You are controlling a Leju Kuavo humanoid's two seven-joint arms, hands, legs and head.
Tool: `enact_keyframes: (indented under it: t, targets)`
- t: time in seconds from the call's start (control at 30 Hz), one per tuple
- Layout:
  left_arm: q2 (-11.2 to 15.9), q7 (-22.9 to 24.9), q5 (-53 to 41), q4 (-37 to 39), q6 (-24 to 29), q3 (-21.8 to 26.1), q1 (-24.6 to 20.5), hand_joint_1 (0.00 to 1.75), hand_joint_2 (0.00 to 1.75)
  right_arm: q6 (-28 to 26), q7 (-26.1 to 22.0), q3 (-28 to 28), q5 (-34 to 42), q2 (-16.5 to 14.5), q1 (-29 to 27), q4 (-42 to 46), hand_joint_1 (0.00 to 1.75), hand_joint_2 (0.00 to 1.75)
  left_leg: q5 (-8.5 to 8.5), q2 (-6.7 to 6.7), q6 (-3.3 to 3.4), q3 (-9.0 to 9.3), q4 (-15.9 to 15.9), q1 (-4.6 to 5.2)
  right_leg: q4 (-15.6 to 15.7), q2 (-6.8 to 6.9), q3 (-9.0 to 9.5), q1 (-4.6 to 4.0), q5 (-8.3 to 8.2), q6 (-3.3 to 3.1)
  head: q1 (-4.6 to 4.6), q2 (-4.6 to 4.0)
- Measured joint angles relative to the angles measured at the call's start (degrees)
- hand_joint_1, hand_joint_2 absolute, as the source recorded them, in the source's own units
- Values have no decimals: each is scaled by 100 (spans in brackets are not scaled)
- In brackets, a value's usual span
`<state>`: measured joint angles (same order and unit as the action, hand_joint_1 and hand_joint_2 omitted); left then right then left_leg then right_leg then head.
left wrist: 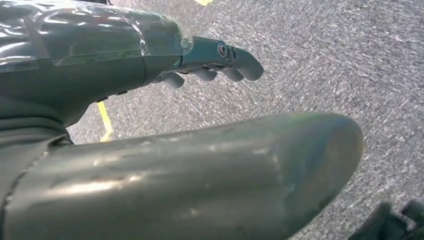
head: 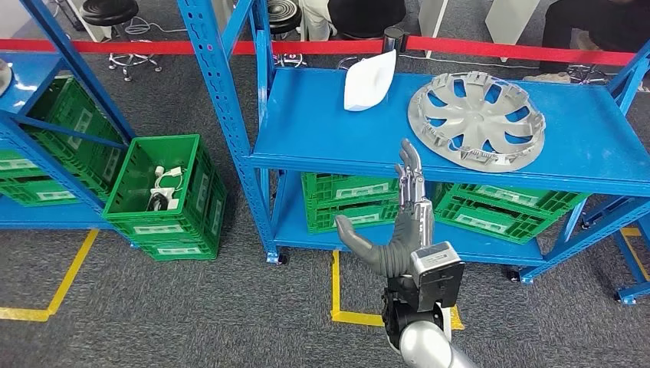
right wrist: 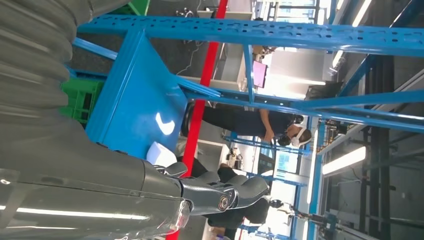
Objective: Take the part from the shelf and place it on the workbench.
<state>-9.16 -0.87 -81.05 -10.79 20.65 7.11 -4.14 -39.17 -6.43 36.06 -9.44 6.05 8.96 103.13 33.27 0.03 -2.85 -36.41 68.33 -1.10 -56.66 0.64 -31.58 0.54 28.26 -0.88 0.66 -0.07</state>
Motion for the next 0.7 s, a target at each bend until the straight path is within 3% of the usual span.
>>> enact_keyframes:
  t: [0.07,0.13,0.17,0.3,0.37,0.47,0.53,0.63,0.7]
  targets:
    - [5,11,-11,-1,-26,-7,-8,0,0,0,-2,1,8,0,5,-19,0,175,-265,15,-19,324,-665,-21,-75,-8,-15,22,46,83,49,0]
    - [7,17,-23,-1,-53,-25,-10,0,0,0,-8,11,22,1,19,-28,0,175,-281,17,60,427,-907,-1,-120,-13,-43,22,60,168,66,0]
    - [5,19,-30,0,-61,-46,-6,0,0,0,-10,22,33,3,30,-36,0,175,-290,16,113,421,-929,6,-131,-14,-53,18,77,172,59,0]
    - [4,21,-55,1,-72,-134,2,0,0,-2,-15,81,76,10,79,-87,0,175,-298,9,162,414,-938,14,-125,-6,-50,14,64,-57,-27,0]
    - [1,21,-65,1,-68,-152,2,0,0,-2,-16,101,97,11,103,-108,0,175,-295,13,186,416,-938,23,-110,-8,-42,14,51,-90,-67,0]
    - [1,21,-83,1,-63,-190,2,0,0,-2,-19,129,117,15,125,-121,0,175,-284,18,222,418,-936,41,-87,-9,-32,19,35,-78,-125,0]
    - [5,21,-89,1,-56,-227,2,0,0,-2,-19,145,134,15,145,-134,0,175,-267,20,260,415,-920,72,-54,-7,-20,37,18,10,-146,0]
    - [16,19,-83,1,-42,-276,2,0,0,-2,-21,155,166,15,163,-165,0,175,-256,29,319,414,-918,102,-30,-9,-8,89,33,259,-126,0]
    - [19,7,-67,1,-39,-290,2,0,0,-2,-26,160,174,16,167,-174,0,175,-262,34,324,425,-932,99,-42,-15,-3,102,56,300,-119,0]
